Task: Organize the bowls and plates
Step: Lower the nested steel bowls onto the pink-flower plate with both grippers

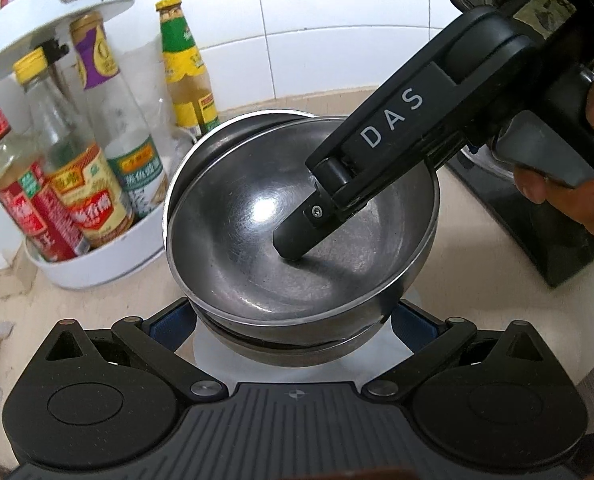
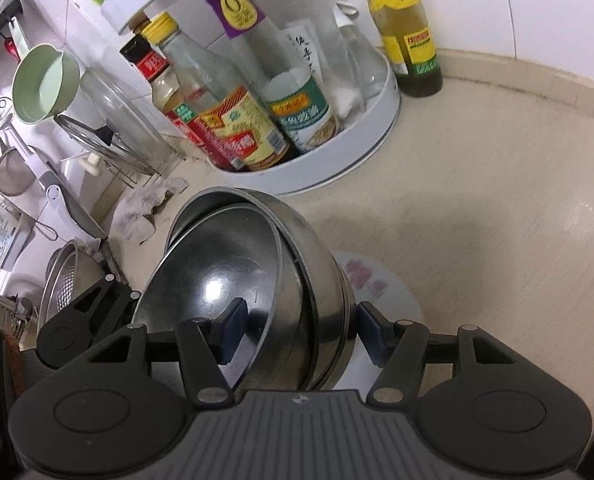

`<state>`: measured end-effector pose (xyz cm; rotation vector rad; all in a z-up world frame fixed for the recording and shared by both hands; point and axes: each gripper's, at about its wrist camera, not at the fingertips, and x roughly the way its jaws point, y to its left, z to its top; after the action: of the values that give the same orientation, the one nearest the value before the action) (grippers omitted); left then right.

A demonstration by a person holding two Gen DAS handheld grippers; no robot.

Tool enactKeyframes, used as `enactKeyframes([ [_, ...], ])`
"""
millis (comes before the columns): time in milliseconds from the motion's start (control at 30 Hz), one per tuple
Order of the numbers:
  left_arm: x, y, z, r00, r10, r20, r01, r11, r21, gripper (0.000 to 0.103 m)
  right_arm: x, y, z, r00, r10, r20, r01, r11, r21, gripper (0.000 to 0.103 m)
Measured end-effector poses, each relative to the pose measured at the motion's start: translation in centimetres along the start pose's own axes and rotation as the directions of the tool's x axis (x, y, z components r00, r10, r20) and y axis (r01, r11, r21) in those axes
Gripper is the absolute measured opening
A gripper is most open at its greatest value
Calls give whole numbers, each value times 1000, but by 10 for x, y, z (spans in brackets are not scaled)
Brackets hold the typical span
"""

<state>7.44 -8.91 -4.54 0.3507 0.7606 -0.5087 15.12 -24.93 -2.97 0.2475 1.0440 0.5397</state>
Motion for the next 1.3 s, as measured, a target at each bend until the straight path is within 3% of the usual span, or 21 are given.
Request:
enactKeyframes([
  [433,19,4,-10,999,-39,-10,39,999,-2,103,15,-5,-16,998,-53,13,52,996,71,58],
  [867,31,4,-17,1000,-28,-14,28,999,20,103,30,-21,-23,999,-19,46,14,996,93,57],
  [1300,20,1,-22,1000,-18,-5,18,999,33,103,23,-18,-27,1000,-10,18,9,997,73,58],
])
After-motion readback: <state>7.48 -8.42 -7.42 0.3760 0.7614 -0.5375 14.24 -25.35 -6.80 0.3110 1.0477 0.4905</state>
